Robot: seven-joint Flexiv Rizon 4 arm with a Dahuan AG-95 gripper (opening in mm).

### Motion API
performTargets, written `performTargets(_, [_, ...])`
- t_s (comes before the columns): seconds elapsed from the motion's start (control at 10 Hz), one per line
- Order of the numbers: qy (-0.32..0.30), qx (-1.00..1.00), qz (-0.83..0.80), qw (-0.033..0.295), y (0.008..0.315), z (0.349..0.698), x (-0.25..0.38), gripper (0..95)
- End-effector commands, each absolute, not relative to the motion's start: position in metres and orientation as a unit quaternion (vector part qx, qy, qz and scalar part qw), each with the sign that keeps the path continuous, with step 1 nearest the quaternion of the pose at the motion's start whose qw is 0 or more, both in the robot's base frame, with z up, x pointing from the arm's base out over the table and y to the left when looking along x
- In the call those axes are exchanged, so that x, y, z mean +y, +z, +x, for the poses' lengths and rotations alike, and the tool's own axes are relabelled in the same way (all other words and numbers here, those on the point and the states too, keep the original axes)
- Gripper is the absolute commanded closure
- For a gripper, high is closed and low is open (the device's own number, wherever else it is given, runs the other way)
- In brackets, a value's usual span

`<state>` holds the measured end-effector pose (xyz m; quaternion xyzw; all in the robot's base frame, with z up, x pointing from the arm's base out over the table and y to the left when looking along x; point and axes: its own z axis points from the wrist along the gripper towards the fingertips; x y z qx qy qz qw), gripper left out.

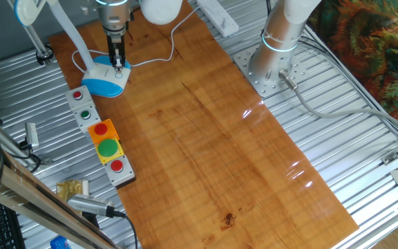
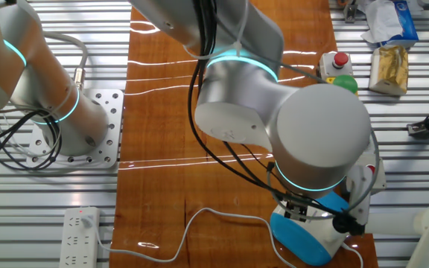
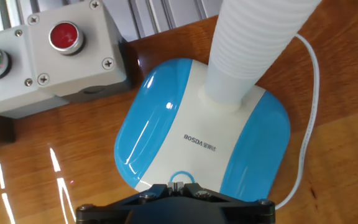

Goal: Turn on the desk lamp by pressing the button

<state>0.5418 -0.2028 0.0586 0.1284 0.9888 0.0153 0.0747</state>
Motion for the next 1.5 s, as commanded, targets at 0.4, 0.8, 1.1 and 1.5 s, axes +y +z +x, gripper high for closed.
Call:
performTargets(0.4, [0.015,0.989,0.128,0.076,0.0494,0.5436,-0.2045,95.0])
performTargets(0.8, [0.017,0.989,0.128,0.076,0.0476,0.5429,-0.1998,95.0])
performTargets(1.1, [0.016,0.989,0.128,0.076,0.0473,0.5428,-0.1995,95.0])
performTargets(1.5, [0.016,0.989,0.128,0.076,0.0452,0.5427,-0.2004,95.0])
